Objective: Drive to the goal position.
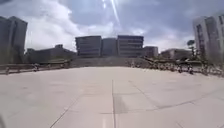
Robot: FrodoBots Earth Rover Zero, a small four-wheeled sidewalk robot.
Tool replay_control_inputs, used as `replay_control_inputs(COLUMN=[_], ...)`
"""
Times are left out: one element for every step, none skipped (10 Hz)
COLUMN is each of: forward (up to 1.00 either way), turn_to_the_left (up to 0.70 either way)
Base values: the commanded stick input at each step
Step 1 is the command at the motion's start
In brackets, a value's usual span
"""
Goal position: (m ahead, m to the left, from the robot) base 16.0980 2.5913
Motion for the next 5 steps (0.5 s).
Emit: replay_control_inputs(forward=[0.67,0.67,0.67,0.67,0.67], turn_to_the_left=[0.00,0.00,0.00,0.00,0.00])
